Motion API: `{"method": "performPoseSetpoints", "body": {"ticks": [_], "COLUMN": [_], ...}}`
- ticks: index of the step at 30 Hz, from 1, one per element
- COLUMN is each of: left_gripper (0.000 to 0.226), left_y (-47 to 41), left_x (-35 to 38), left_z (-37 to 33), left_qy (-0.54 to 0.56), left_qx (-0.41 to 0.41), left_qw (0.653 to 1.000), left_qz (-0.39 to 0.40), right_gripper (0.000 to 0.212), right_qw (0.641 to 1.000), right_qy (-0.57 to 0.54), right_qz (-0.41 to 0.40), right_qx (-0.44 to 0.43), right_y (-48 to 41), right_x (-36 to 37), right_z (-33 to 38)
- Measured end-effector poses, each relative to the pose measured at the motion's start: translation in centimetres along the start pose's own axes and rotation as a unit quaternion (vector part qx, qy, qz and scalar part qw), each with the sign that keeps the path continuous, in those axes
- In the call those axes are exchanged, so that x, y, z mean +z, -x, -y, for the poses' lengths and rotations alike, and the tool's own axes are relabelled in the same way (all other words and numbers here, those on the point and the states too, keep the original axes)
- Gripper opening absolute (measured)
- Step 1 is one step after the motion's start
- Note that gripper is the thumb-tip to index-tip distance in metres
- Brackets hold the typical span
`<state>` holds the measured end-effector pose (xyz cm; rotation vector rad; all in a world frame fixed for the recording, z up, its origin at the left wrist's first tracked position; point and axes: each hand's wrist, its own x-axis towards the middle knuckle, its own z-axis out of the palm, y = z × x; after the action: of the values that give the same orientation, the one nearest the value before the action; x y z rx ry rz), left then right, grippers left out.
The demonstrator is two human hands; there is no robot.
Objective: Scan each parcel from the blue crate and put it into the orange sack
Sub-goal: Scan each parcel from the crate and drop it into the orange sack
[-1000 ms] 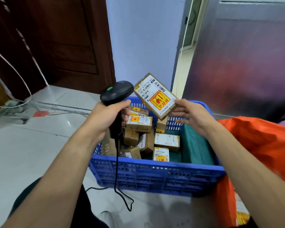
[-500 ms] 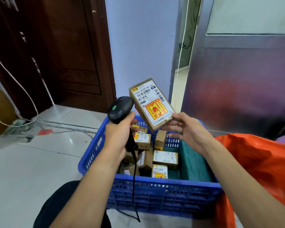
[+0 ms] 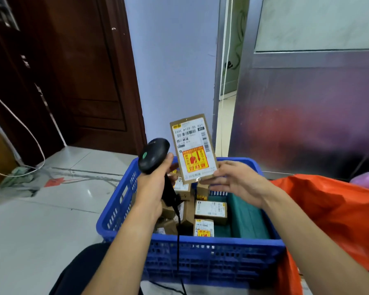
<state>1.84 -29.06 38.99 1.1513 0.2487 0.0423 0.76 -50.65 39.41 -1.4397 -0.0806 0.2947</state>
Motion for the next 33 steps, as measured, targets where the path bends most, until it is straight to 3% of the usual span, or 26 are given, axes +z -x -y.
{"method": "performPoseSetpoints", "body": {"ticks": [5,9,15,21,33], "left_gripper": [0.052,0.032,0.076,0.041,0.035], "left_y": [-0.3,-1.1,-1.2,-1.0,-0.8], "left_x": [0.4,0.3,1.4,2.0,1.4], "left_z": [1.0,1.7,3.1,3.3,3.4], "left_qy": [-0.031,-0.059,-0.111,-0.122,-0.148], "left_qx": [-0.033,-0.033,-0.047,-0.045,-0.046], "left_qw": [0.998,0.995,0.987,0.985,0.979], "left_qz": [0.047,0.072,0.102,0.112,0.134], "right_gripper": [0.046,0.049,0.042,0.045,0.044], "right_qw": [0.999,0.995,0.995,0.993,0.985], "right_qy": [0.014,0.093,0.084,0.057,0.083], "right_qz": [-0.008,-0.018,-0.058,-0.103,-0.140], "right_qx": [0.028,0.036,0.018,-0.027,-0.051], "right_y": [-0.1,0.2,0.7,1.3,1.1], "right_x": [0.2,-0.3,-0.6,-0.5,0.0], "right_z": [-0.8,-0.6,-0.6,-0.3,-1.0]}}
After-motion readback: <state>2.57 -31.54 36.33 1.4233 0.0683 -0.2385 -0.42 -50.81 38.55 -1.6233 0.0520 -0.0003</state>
